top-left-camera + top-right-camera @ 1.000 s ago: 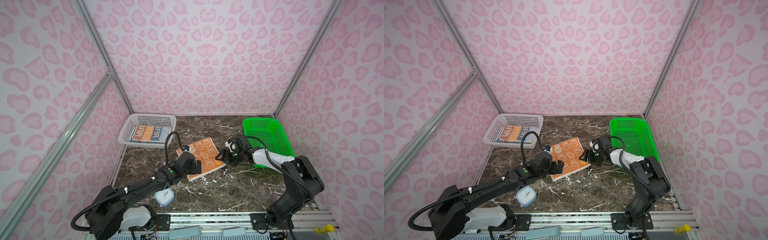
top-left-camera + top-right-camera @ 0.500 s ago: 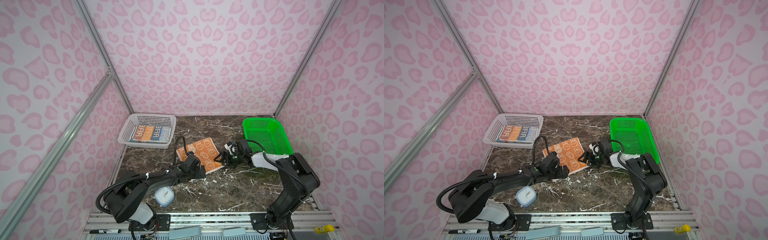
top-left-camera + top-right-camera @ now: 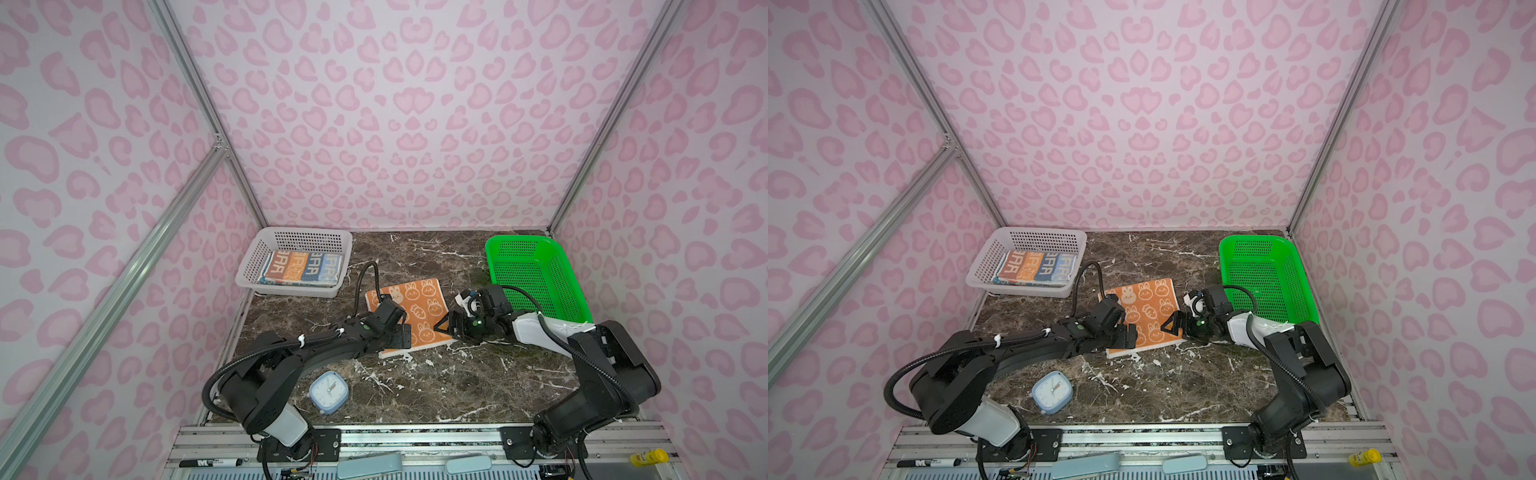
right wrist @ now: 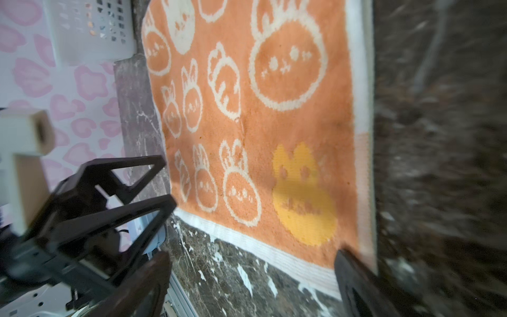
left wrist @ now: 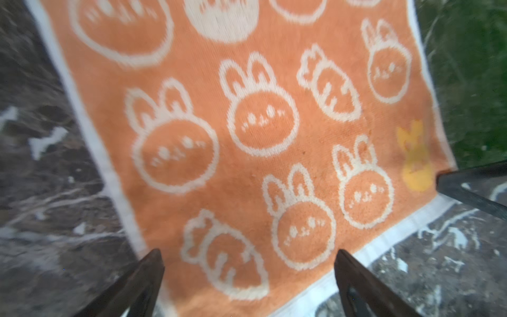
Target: Fold and stack the towels
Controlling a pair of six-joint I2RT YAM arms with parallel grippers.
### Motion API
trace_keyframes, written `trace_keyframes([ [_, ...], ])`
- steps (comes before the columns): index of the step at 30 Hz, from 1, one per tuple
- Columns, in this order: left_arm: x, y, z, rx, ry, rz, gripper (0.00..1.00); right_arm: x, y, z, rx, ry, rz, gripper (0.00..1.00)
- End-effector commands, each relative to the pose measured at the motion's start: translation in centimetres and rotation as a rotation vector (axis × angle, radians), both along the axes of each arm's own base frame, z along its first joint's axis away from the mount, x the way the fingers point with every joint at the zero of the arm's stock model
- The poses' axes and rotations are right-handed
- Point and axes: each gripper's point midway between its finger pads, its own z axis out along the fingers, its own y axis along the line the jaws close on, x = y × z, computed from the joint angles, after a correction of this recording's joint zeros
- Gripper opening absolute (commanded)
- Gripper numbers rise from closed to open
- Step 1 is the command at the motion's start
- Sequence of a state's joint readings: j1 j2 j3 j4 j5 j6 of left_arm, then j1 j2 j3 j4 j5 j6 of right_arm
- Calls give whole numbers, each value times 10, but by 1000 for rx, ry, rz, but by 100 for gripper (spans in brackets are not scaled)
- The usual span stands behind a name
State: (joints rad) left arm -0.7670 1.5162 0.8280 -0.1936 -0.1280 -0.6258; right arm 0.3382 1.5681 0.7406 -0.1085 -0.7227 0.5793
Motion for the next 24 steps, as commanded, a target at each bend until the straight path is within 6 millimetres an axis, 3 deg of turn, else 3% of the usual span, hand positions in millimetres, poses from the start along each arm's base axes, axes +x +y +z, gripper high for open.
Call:
trace_keyframes([
  [1,28,9,52,11,-178,13,98,14,-10,20,-34,-13,-10,98],
  [5,65,25,82,-43,-227,96,98,67,-6,56,15,-78,-41,98],
  [8,87,26,88,-173,-154,167,98,112,1,67,97,-98,-106,98],
  [12,115,6,86,-344,-71,189,98,159,17,70,189,-104,-160,98],
  [17,132,-23,67,-452,30,192,98,193,39,61,279,-85,-188,98],
  [24,141,-16,17,-396,100,227,98,206,62,33,297,-37,-167,98],
])
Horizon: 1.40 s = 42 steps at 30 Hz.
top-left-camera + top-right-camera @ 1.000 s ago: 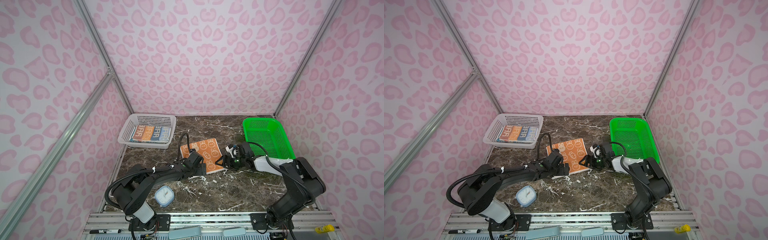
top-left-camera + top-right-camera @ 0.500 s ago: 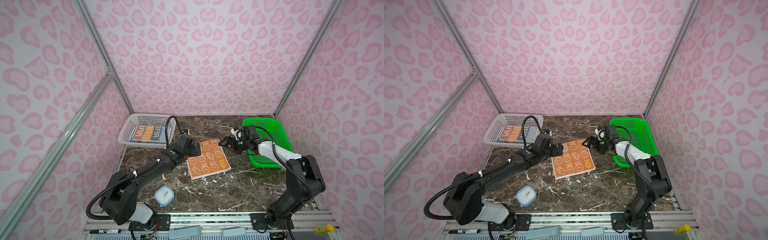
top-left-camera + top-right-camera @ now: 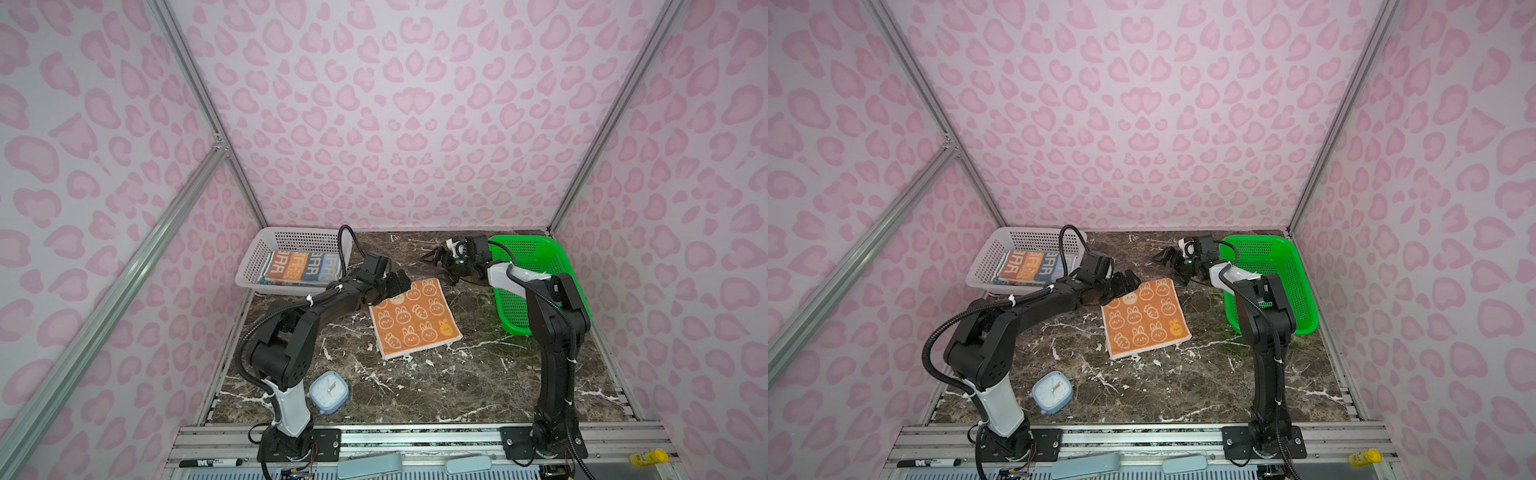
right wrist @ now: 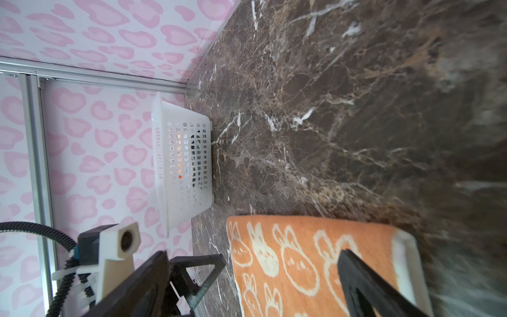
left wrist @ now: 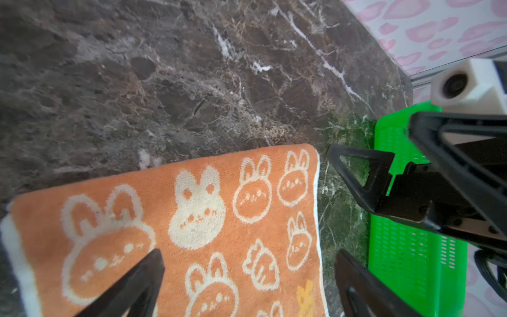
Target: Fold and stack the towels
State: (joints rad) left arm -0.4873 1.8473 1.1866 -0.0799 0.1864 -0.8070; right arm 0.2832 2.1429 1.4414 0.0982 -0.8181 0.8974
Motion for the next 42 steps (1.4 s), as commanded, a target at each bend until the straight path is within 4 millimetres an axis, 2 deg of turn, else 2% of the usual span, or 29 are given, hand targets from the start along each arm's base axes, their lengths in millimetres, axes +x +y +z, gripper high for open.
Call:
trace_keyframes([
  [1,9,2,-8,-11,4,10,98,1,11,-11,31,20,18,98],
  [4,10,16,-25,65,22,11,98,-1,11,-31,20,51,28,98],
  [8,11,29,-43,155,45,-8,98,-6,-1,-51,-15,78,17,98],
  [10,12,27,-48,180,49,-57,98,-10,-4,-55,-29,82,24,98],
  [12,12,22,-50,220,54,-117,98,-17,-3,-48,-67,62,66,98],
  [15,12,18,-35,271,1,-156,98,-30,-12,-28,-219,-1,132,98],
  [16,13,18,-29,278,-16,-165,98,-23,-14,-11,-247,-47,133,98],
  [19,16,17,-3,302,-88,-182,98,-21,-35,0,-351,-75,136,98],
  [22,15,17,13,307,-127,-205,98,-19,-52,-7,-491,-81,173,98],
  [23,20,12,29,291,-161,-215,98,-19,-56,-11,-540,-78,198,98],
  [27,16,9,42,269,-190,-231,98,-14,-67,-29,-684,-79,266,97],
  [29,16,10,47,264,-203,-225,98,-13,-67,-38,-718,-70,301,88],
  [30,10,12,39,271,-186,-227,98,-12,-68,-42,-734,-71,313,84],
  [32,7,14,35,276,-177,-229,98,-10,-69,-48,-765,-69,329,76],
  [34,5,15,31,284,-166,-230,98,-9,-68,-48,-791,-78,350,72],
  [35,4,15,29,286,-164,-232,98,-10,-70,-60,-812,-60,364,70],
  [36,4,15,29,287,-164,-233,98,-10,-70,-63,-822,-56,373,68],
  [42,2,16,22,293,-149,-240,98,-9,-60,-73,-785,-46,406,56],
])
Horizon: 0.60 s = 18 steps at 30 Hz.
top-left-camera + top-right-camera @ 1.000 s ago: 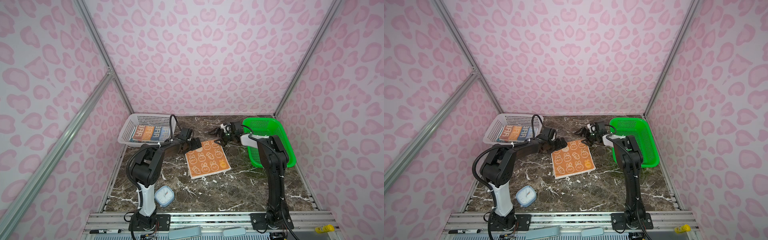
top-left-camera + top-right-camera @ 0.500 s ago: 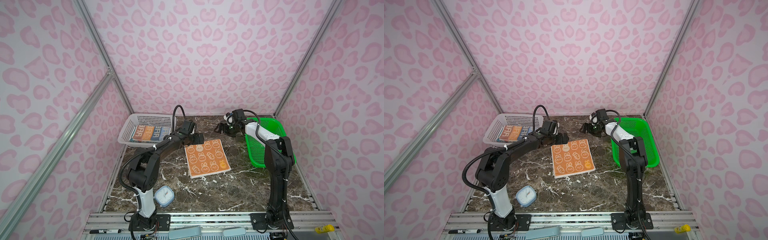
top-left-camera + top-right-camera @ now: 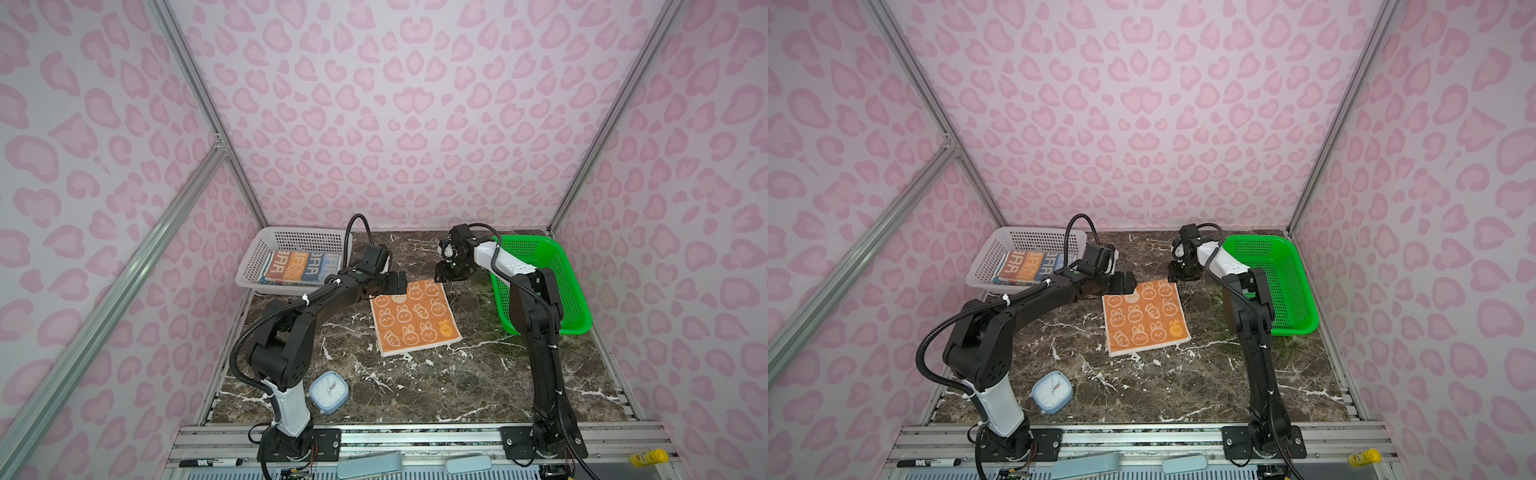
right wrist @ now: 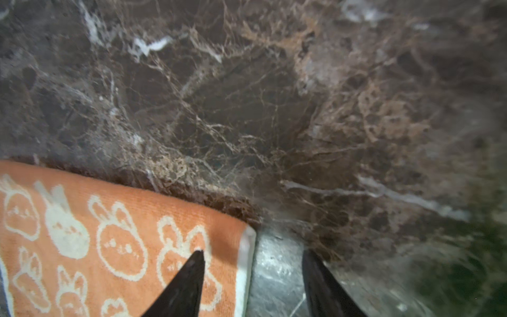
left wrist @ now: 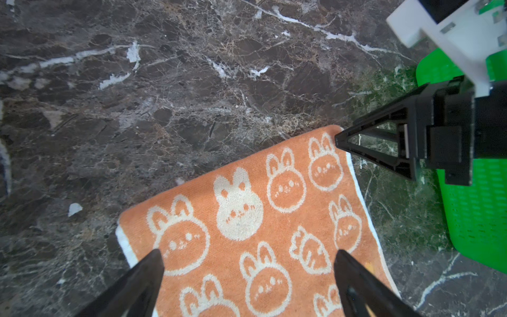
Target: Fold and stack the towels
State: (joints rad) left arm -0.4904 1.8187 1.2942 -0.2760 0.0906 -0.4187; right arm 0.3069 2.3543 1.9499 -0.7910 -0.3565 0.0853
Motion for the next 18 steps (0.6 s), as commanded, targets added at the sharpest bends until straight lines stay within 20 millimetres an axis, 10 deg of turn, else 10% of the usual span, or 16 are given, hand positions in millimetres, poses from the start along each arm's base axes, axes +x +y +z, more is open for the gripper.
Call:
trace_keyframes([
  [1,0,0,-2,5,3,-10,98,-4,2,-9,-10,24,30,55],
  [18,-5,17,-19,63,48,22,98,-10,9,-22,-10,63,36,25],
])
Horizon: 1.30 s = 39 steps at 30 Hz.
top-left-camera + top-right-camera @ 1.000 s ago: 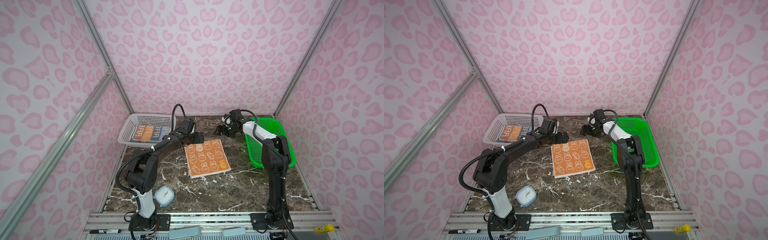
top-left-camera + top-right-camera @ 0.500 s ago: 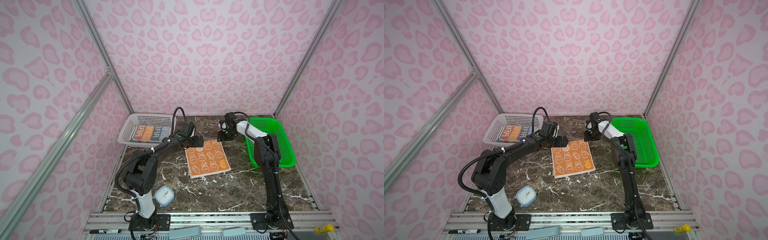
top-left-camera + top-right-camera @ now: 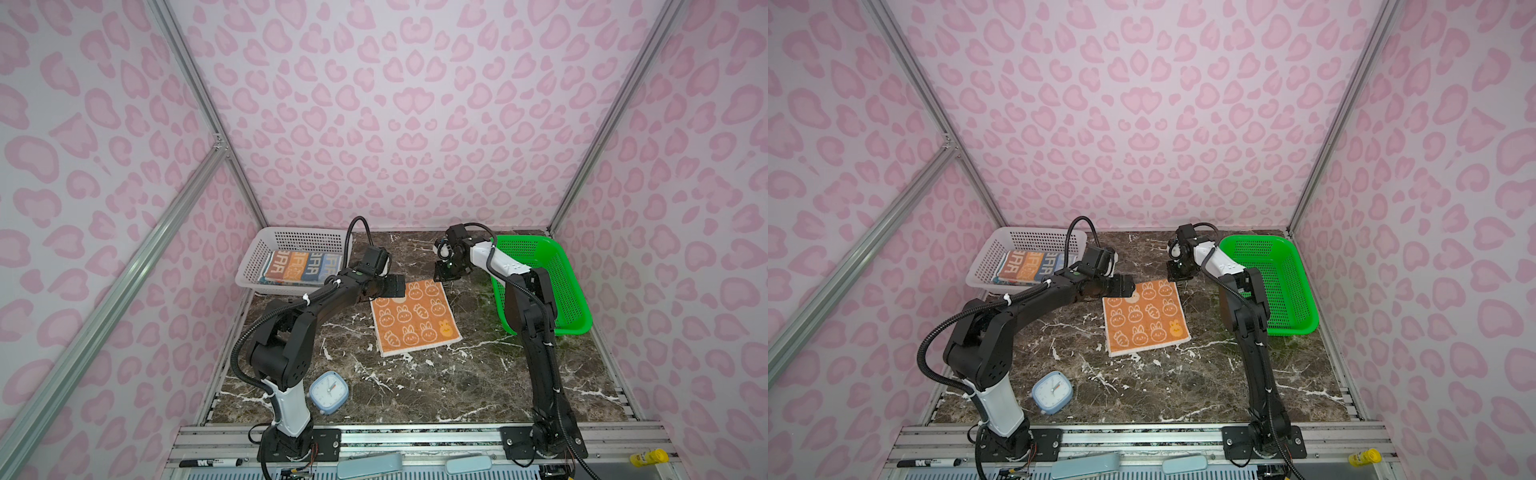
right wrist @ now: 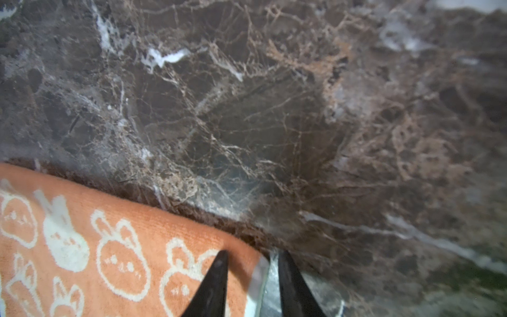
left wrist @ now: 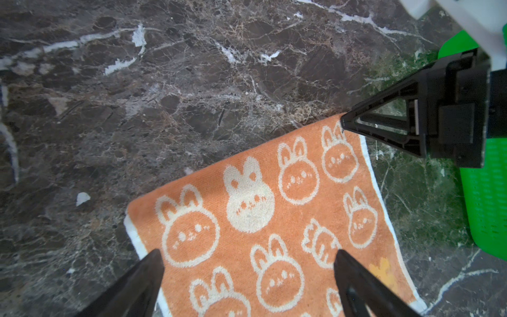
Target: Fold and stack the towels
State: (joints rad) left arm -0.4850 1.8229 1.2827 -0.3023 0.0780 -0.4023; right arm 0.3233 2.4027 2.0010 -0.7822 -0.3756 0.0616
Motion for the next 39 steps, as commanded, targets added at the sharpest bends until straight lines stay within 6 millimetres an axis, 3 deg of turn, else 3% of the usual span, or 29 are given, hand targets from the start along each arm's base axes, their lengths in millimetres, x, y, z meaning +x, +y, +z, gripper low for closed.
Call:
trace_keyframes([
  [1,1,14,-10,29,30,35,98,-16,-5,-15,-26,79,-8,21],
  [5,6,31,-30,79,91,78,100,-16,-3,-15,-18,81,-9,7],
  [7,4,41,-47,134,141,90,96,-16,-3,-15,-19,80,-7,2],
  [9,12,41,-50,144,153,94,91,-16,-3,-13,-19,79,-6,0],
  [16,23,52,-63,193,175,119,72,-16,-4,-12,-17,78,-6,0],
  [21,26,61,-70,215,187,129,68,-16,-3,-11,-16,79,-6,0],
  [34,23,55,-90,203,226,92,44,-18,-1,-7,-10,80,-1,0],
  [39,17,55,-90,197,236,87,30,-18,-2,-4,-21,77,0,0],
])
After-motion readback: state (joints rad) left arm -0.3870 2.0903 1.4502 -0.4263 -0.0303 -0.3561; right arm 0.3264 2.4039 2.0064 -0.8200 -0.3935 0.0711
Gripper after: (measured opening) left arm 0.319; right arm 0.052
